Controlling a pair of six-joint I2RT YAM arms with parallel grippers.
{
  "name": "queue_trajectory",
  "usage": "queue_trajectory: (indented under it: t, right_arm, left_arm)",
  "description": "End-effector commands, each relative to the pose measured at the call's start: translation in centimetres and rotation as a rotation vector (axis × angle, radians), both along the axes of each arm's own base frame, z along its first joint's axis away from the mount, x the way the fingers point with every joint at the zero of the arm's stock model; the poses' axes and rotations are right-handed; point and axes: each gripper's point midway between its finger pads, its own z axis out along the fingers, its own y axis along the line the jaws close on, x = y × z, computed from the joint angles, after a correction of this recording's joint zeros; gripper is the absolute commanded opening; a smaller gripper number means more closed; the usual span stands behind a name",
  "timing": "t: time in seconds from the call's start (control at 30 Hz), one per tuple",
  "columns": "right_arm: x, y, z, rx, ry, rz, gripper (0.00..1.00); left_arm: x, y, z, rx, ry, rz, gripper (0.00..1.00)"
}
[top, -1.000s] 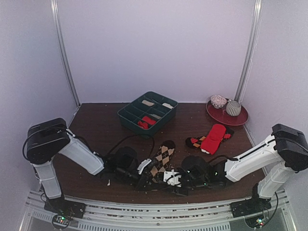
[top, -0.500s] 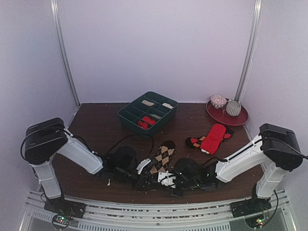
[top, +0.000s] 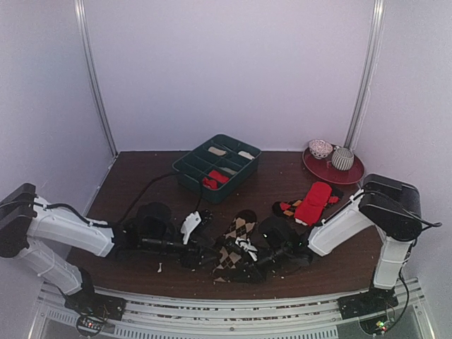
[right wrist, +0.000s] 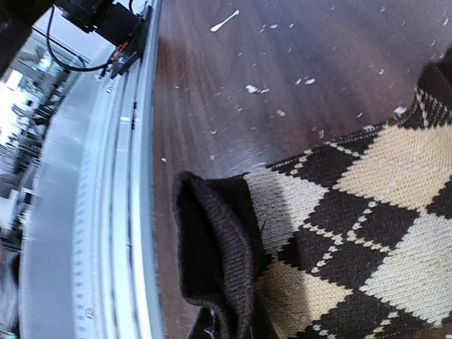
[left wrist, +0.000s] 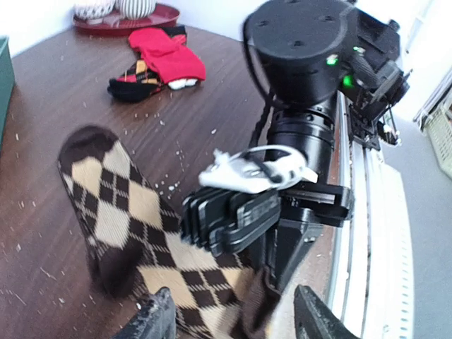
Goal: Roll the socks
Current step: Roll the sock at the center of the board.
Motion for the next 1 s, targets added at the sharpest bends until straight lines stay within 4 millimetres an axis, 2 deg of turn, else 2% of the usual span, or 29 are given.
queue_trajectory:
  t: [0.0,0.2,0.33,0.43,0.57,0.67,0.83,0.97]
  right_arm:
    - [-4.9,-5.7,-6.4,-0.315,0.36,-0.036,0.03]
    - [-4.2,-6.2,-6.8,-0.356,0.413,-0.082,0.03]
    - [-3.7,-6.2,-7.1,-0.376,0.415,-0.093,0.03]
    - [-3.4,-6.2,-7.3,-0.389,0.412,-0.095,0.03]
    - [-3.1,-6.3,-7.4,-0.395,0.407,-0.106,0.03]
    - [-3.1,-6.4,-7.4,-0.396,0.404,-0.113,0.03]
    - [-2.9,-6.6,-7.5,-0.404,0.379,-0.107,0.05]
    - [-1.7,-5.7,-6.1,-0.358,0.293,-0.102,0.2]
  left_arm:
    - [0.1,-0.9,-0.3,-0.018,-0.148,-0.057,0.56]
    - [-1.8,-1.8,-3.6,0.022,-0.069,-0.161,0.5]
    - [-3.8,-1.3,-4.3,0.017,-0.028,-0.22,0.51]
    - [-4.4,-1.1,-5.2,0.03,0.002,-0.232,0.5]
    - [-4.7,-1.1,-6.5,0.05,0.044,-0.237,0.33]
    - [-4.6,-1.2,-7.4,0.067,0.065,-0.23,0.26]
    - [-4.0,-1.4,-8.6,0.103,0.087,-0.196,0.0]
    - [-3.5,-1.2,-10.5,0.172,0.155,-0.142,0.0]
